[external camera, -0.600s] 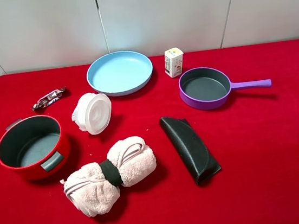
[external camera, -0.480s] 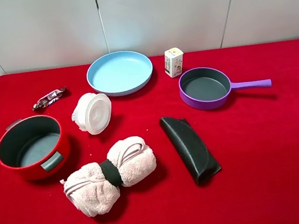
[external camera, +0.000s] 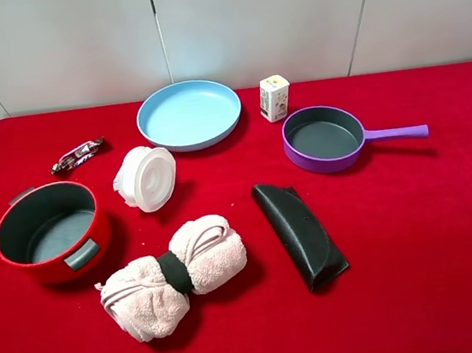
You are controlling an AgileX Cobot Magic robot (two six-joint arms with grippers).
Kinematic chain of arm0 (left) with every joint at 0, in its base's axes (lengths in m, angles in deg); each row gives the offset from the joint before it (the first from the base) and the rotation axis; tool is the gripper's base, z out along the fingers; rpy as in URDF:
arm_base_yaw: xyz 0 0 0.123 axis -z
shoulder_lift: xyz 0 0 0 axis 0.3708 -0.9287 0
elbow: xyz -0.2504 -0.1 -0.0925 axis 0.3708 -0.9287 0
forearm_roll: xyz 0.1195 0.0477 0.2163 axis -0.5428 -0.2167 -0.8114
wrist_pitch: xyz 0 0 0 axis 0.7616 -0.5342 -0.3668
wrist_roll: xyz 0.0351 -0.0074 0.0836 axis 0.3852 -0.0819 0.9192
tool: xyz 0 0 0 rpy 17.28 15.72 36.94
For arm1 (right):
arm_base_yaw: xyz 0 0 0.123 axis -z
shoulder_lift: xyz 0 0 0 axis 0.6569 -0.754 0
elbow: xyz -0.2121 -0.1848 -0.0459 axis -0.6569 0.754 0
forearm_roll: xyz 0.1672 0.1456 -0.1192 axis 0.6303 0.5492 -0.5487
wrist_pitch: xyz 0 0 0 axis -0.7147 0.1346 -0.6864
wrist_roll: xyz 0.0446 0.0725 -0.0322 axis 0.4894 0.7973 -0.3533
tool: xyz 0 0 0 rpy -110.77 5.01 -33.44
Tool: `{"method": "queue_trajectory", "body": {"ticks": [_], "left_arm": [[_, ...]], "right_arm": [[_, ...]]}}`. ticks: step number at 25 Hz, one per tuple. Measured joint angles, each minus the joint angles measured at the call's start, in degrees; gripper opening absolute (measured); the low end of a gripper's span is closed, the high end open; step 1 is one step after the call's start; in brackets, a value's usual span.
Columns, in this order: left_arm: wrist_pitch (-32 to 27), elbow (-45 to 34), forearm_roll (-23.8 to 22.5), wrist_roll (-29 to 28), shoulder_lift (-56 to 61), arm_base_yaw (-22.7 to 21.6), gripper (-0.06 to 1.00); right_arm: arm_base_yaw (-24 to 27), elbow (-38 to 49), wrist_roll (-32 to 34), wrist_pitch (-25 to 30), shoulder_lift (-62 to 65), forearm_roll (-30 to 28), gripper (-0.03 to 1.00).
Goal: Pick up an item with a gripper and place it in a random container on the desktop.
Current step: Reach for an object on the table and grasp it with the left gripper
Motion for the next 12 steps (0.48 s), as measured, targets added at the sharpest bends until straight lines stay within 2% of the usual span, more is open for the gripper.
{"method": "queue_trajectory", "body": {"ticks": [12], "left_arm": [[0.00, 0.00, 0.00, 0.00, 0.00, 0.00, 0.99]], "right_arm": [[0.00, 0.00, 0.00, 0.00, 0.00, 0.00, 0.69]]}}
